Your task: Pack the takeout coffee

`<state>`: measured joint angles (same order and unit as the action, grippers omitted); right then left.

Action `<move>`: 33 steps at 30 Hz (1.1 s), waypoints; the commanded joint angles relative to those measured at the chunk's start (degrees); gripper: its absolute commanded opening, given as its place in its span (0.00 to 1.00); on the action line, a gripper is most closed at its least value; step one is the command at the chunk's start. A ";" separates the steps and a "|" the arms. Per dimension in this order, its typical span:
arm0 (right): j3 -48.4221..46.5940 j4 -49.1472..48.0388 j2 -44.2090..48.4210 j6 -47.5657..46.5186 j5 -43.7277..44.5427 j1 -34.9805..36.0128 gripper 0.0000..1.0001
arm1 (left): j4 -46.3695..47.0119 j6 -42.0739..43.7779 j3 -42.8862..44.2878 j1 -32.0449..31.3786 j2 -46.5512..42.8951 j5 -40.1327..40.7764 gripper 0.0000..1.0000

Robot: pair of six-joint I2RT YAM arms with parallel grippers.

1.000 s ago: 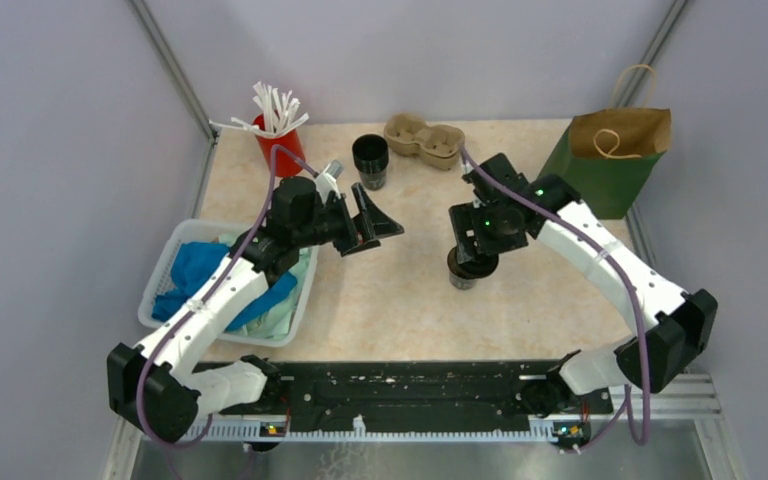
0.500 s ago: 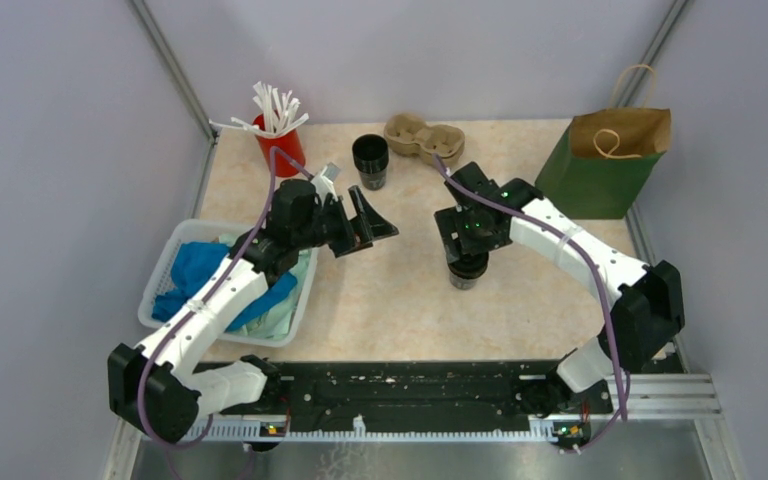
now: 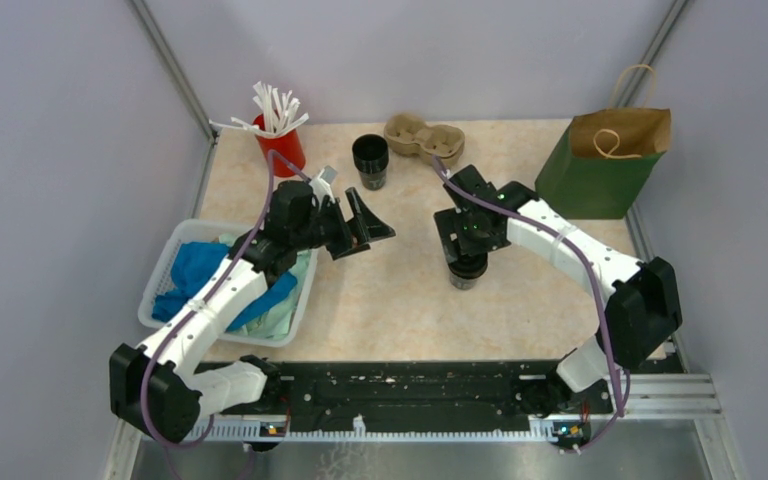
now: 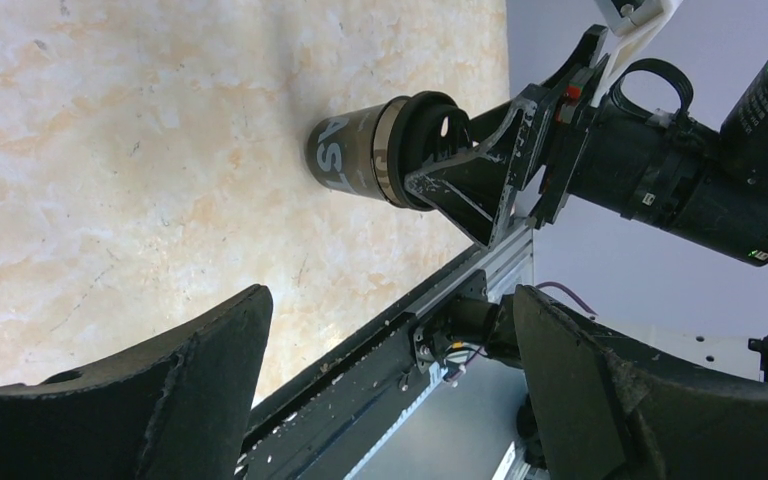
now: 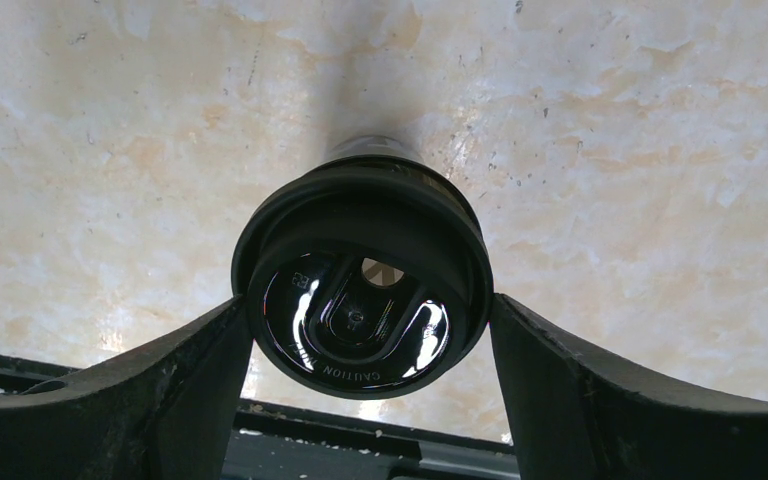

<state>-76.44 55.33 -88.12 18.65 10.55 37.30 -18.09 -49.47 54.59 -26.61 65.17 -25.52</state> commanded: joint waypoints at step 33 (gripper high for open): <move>1.92 -2.70 -1.66 0.68 -0.85 -1.31 0.85 | 1.62 1.39 0.55 2.10 1.06 -4.20 0.96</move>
<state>-74.24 53.93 -89.34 18.68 9.98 36.23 -18.11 -49.32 53.93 -24.95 66.43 -28.67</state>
